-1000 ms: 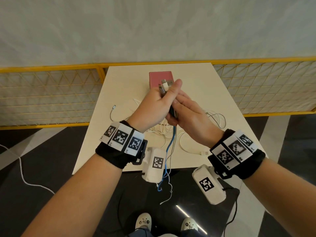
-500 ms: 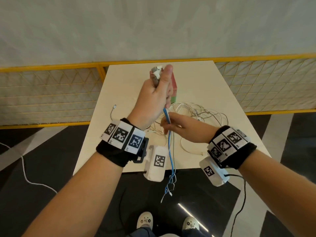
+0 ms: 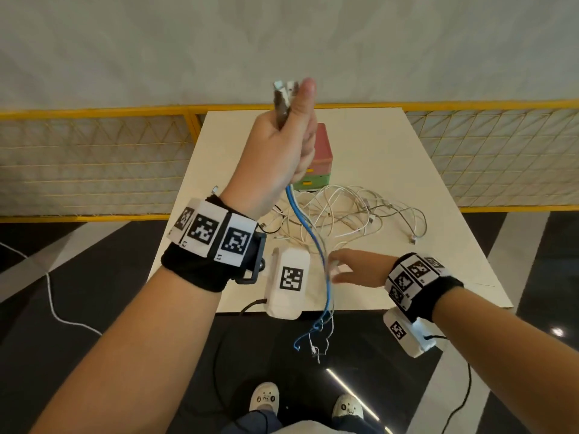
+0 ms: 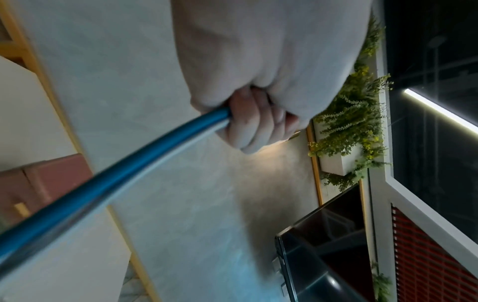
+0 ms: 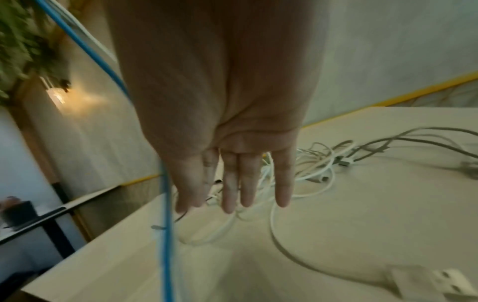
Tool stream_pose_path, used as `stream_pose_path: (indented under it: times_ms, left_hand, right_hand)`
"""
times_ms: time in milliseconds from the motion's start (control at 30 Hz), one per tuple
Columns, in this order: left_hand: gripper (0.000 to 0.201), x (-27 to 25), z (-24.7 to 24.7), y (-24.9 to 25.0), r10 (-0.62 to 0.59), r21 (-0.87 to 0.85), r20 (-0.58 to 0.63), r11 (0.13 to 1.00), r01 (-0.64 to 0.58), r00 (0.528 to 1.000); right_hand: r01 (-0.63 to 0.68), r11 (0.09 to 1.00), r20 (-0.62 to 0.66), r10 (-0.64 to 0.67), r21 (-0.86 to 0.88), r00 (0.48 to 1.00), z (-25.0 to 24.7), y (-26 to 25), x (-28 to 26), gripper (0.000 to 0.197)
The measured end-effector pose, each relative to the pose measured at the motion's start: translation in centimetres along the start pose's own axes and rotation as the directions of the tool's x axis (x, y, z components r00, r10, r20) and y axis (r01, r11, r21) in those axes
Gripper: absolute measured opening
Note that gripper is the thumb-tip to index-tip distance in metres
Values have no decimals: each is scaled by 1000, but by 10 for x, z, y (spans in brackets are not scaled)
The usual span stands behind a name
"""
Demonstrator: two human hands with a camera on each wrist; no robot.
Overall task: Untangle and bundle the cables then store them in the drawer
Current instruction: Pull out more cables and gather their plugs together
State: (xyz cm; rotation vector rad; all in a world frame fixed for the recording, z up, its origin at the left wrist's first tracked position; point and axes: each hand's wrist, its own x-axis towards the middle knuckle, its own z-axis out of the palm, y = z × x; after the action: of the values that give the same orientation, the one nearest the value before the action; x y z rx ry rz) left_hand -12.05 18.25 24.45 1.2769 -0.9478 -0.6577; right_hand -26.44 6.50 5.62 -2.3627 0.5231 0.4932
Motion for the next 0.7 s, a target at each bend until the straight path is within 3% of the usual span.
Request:
stream_pose_path:
  times_ms: [100,200,267,367,500,600,700]
  left_hand:
    - [47,-1,0,-11,-51,101,36,994,47,998]
    - [53,-1,1,-26,-121,166,-4,979,120,993]
    - [59,-2,2,-34,-148,164,-3,975,147,989]
    - [54,-2,-1,-42,-154,181,12,972,149,988]
    - [51,-1,-9,-49,-183,185,-2,966,180,983]
    - [54,-1,-13,-55,-192,194,-38,961,195,981]
    - [57,-1,-16,-60,-208,186,-60,959,216,976]
  right_hand:
    - [-134,991,-61,135,16,989,4,19,7,33]
    - [-273,962,-127,270,-6,955,8,32,17,33]
    - [-351,936,-125,347,-13,930,14,37,22,37]
    - [-422,905,-101,416,-55,904,23,41,24,42]
    - [-447,890,-135,434,-92,891,27,35,22,33]
    - [-355,925,-127,339,-135,932,30,34,23,33]
    - [-258,966,-159,251,-24,955,22,30,28,33]
